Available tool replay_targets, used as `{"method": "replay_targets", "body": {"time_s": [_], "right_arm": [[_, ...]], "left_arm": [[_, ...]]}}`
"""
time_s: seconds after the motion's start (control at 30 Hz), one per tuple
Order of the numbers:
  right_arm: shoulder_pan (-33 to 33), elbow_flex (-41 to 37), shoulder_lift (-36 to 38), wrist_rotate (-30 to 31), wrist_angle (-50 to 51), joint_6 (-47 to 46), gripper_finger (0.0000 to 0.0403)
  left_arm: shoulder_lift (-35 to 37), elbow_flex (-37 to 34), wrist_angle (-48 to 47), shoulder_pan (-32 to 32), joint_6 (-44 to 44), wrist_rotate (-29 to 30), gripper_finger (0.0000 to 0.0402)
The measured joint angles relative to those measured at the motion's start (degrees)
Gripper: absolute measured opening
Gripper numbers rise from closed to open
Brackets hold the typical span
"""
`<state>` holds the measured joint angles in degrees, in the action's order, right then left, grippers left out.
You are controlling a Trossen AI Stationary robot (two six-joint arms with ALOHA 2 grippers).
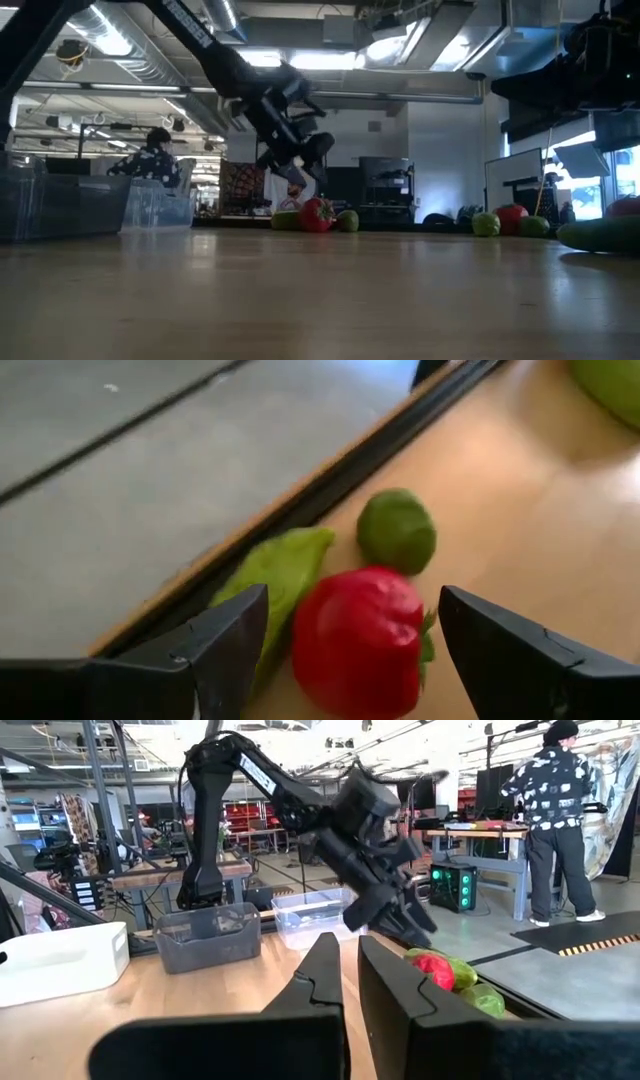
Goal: Sort produce into baskets
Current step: Put the top left tomato into the transparent bin
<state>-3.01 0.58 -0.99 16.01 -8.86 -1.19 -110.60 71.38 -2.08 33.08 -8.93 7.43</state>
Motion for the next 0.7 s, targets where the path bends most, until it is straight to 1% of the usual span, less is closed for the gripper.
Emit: {"method": "replay_targets", "body": {"time_s": [0.07,0.23,0.37,0.7], "right_arm": [[0.00,0.00,0.00,0.00,-0.01,0.00,0.0019],[0.00,0.00,0.00,0.01,0.15,0.00,0.0019],[0.00,0.00,0.00,0.00,0.84,0.00,0.0019],[0.00,0.00,0.00,0.00,1.62,0.00,0.0019]], "left_arm": [[-1.32,-0.01,2.20,0.34,0.00,-2.50,0.0290],[-4.50,-0.01,4.50,0.64,0.07,-2.98,0.0290],[-5.41,-0.03,3.37,0.74,1.19,-3.93,0.0290],[-5.12,0.04,-0.72,0.69,1.88,-4.82,0.0290]]}}
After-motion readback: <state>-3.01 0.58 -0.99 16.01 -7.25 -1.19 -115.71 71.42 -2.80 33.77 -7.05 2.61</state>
